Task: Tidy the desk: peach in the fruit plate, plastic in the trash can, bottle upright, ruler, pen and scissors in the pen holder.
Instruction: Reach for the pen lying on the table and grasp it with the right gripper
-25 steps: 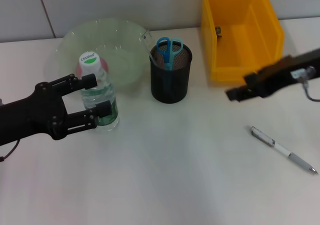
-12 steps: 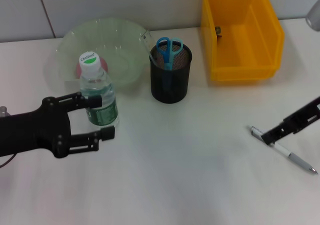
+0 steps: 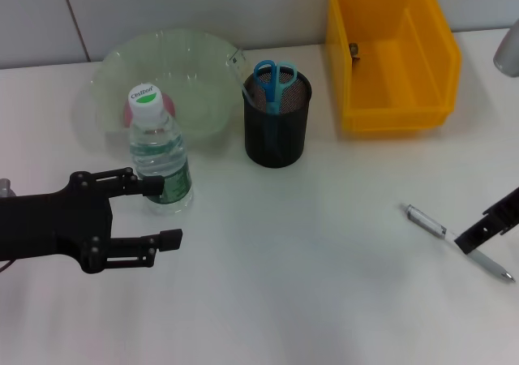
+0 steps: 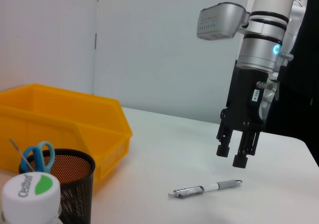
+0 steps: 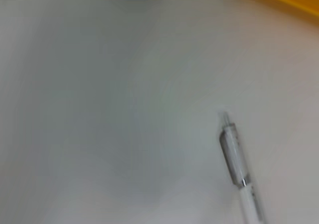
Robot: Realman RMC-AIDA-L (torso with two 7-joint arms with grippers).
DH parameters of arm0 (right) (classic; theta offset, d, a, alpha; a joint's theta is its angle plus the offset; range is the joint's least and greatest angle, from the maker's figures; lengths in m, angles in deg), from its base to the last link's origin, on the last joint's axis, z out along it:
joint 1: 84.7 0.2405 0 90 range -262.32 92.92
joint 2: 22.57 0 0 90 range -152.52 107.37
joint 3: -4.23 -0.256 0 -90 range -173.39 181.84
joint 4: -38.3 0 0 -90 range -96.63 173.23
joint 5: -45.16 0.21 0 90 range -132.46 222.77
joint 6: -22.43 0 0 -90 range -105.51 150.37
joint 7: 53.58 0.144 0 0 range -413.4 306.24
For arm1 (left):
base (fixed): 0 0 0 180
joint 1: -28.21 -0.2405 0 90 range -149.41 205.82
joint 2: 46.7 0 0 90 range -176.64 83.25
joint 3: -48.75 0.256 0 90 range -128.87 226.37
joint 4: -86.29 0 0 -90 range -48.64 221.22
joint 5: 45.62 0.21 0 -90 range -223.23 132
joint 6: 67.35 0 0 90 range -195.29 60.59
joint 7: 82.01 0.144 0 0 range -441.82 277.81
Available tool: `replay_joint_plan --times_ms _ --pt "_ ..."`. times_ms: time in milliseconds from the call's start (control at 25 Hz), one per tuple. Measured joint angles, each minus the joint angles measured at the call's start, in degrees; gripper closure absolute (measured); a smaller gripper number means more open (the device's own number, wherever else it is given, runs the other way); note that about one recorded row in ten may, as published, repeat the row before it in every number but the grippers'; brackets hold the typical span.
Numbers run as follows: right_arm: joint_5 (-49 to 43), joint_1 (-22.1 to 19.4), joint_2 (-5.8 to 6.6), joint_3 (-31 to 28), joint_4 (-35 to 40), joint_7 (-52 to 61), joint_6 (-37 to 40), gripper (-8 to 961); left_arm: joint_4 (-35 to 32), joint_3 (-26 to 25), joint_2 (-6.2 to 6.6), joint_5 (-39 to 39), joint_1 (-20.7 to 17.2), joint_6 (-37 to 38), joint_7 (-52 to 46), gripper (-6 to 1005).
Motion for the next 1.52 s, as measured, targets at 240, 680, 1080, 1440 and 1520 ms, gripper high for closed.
replay_joint_plan --times_ms 240,680,1080,1440,1520 --pt "-3.2 2.0 0.22 -0.1 -5.5 -5.0 -1.7 334 0.1 0.0 -0.06 0.0 0.0 0.0 0.1 201" --pt "-5.4 4.1 0.31 0.2 -11.8 -10.0 -5.6 348 0.4 -0.2 -0.05 0.2 0.0 -0.2 0.2 201" --pt "-6.3 4.8 -0.27 1.0 -13.9 -14.0 -7.9 362 0.4 0.0 -0.09 0.2 0.1 -0.3 0.1 201" --pt "-7.7 6.0 -0.53 2.2 -17.8 -14.1 -11.4 374 0.4 0.0 -0.26 0.0 0.1 -0.2 -0.1 201" --pt "-7.7 6.0 -0.58 2.2 -18.4 -14.1 -11.9 376 0.4 -0.1 -0.30 0.0 0.1 -0.1 -0.2 201"
